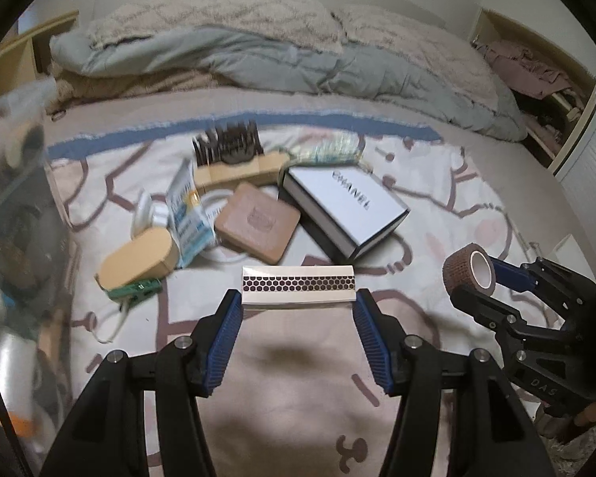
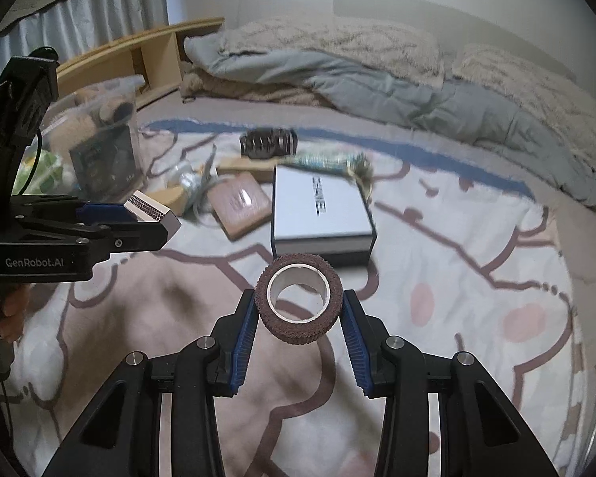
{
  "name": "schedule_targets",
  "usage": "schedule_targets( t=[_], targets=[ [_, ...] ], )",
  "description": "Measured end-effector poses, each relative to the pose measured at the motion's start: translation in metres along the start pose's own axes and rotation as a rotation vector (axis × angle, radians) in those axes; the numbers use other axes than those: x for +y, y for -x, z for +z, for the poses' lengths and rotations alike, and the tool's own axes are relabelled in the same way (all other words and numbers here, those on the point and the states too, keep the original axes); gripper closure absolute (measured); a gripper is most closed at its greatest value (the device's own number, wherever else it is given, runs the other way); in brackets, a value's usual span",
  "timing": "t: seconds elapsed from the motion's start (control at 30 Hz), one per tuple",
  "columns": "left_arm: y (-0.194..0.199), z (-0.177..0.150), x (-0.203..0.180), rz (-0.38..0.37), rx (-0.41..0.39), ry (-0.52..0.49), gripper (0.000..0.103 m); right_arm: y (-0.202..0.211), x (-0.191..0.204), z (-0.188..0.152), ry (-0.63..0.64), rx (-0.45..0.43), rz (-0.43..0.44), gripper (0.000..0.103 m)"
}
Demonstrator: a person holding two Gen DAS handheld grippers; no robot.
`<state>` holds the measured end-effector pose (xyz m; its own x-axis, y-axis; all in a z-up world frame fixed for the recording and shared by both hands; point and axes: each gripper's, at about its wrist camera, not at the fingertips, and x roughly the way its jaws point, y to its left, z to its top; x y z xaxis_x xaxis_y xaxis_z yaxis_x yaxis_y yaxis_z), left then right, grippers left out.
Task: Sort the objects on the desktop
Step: 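Grasp the honeycomb-print matchbox with the left gripper, then carry the matchbox and tape roll up toward the clear bin with both tools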
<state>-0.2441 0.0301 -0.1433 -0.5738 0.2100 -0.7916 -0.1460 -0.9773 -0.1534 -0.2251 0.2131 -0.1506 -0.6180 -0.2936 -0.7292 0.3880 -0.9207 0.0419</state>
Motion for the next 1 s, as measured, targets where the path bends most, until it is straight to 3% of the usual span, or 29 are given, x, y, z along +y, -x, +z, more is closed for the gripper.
schedule_targets(
  t=[0.33, 0.7, 1.0],
  targets=[
    [0.067, 0.014, -0.008, 0.005, -0.128, 0.005, 0.046, 0.065, 0.013, 0.032, 0.01, -0.138, -0.014, 0.061],
    [0.136, 0.015, -0.003, -0.01, -0.245, 0.032, 0.046, 0.117, 0.036, 0.05, 0.024, -0.226, 0.001, 0.061],
    [0.194, 0.013, 0.003, 0.056, -0.365, -0.011, 0.046, 0.146, 0.061, 0.068, 0.03, -0.268, 0.02, 0.061]
  ],
)
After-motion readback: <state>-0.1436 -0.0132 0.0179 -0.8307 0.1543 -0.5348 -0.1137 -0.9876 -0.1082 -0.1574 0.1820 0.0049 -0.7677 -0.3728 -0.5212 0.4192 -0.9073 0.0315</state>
